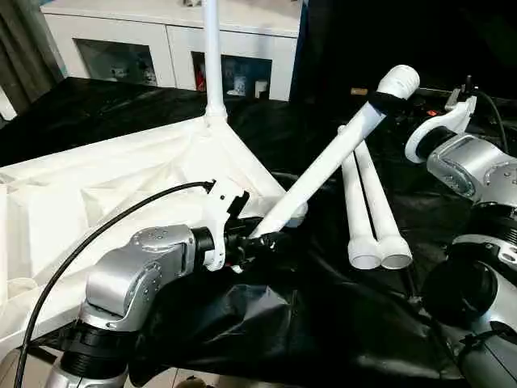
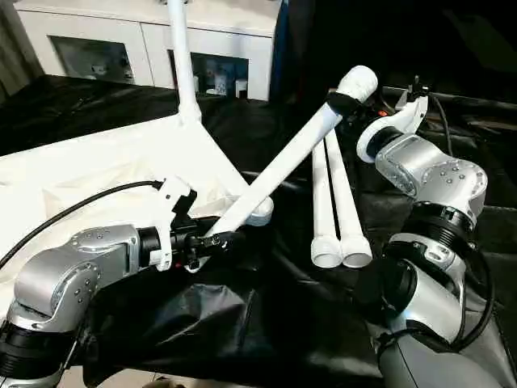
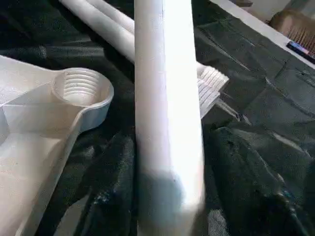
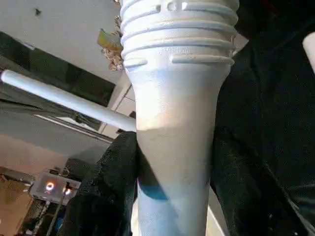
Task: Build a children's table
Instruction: Pick table leg
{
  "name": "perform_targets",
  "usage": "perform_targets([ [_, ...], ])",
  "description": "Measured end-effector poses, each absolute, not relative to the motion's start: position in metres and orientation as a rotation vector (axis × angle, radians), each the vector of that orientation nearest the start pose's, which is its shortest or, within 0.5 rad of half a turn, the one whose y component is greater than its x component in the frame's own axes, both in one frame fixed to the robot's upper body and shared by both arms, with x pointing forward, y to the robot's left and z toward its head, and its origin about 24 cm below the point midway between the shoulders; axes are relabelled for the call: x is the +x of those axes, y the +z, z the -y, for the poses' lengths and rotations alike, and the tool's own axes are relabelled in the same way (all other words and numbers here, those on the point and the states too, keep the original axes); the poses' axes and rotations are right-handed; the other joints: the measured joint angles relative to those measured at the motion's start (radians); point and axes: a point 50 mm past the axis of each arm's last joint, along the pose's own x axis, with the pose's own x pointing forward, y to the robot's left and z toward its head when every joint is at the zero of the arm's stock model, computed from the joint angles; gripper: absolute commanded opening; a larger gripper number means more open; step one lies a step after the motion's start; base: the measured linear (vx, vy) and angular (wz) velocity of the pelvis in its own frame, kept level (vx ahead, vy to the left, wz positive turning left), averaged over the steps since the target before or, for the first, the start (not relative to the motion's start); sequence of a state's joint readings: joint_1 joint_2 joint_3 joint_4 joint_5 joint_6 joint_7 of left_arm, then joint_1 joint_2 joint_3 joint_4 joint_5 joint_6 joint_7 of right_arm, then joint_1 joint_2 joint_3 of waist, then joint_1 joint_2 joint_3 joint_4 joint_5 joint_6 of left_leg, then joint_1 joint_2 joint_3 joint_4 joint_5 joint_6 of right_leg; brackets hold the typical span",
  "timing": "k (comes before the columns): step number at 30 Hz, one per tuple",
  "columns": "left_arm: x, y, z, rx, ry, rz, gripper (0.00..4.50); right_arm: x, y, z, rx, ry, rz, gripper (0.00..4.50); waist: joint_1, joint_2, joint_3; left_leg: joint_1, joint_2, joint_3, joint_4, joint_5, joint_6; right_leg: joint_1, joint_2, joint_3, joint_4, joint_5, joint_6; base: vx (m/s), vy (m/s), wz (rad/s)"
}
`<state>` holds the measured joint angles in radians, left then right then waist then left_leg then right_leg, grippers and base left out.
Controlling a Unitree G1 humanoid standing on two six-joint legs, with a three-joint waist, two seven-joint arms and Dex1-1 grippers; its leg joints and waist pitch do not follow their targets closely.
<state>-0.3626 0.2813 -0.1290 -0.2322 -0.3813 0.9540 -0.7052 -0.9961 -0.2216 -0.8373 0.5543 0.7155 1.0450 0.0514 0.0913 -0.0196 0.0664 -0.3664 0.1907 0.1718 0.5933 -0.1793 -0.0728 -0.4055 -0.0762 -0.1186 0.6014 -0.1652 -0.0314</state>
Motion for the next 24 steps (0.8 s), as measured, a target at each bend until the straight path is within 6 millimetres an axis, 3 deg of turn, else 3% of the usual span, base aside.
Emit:
perform_targets([
  [8,0.274,0.109,-0.106,-0.101,-0.989,-0.42,1.57,0.381,0.19,0.203,1.051,0.315,-0.266,1.89,-0.002,-0.003,0.0,0.0,0.0,0.0,0.001,0.001,-0.001,0.0,0.0,0.0,0.0,0.0,0.0,0.0,0.0,0.0],
  [15,0.276,0.112,-0.113,-0.095,-0.977,-0.406,1.48,0.383,0.193,0.196,1.027,0.342,-0.23,1.89,-0.002,-0.005,0.0,0.0,0.0,0.0,0.001,0.001,-0.001,0.0,0.0,0.0,0.001,0.0,0.0,0.0,0.0,0.0],
  [17,0.278,0.115,-0.115,-0.081,-0.972,-0.4,1.48,0.384,0.193,0.195,1.043,0.356,-0.206,2.59,-0.001,-0.006,0.0,0.0,0.001,0.0,0.001,0.001,-0.001,0.0,0.0,0.0,0.001,0.0,0.0,0.0,0.0,0.0],
  [24,0.28,0.121,-0.122,-0.086,-0.98,-0.386,1.48,0.383,0.194,0.195,1.041,0.392,-0.186,3.08,0.0,-0.007,0.0,0.0,0.001,0.0,0.002,0.001,-0.001,0.0,0.0,0.0,0.002,0.0,0.0,0.0,0.0,0.0],
])
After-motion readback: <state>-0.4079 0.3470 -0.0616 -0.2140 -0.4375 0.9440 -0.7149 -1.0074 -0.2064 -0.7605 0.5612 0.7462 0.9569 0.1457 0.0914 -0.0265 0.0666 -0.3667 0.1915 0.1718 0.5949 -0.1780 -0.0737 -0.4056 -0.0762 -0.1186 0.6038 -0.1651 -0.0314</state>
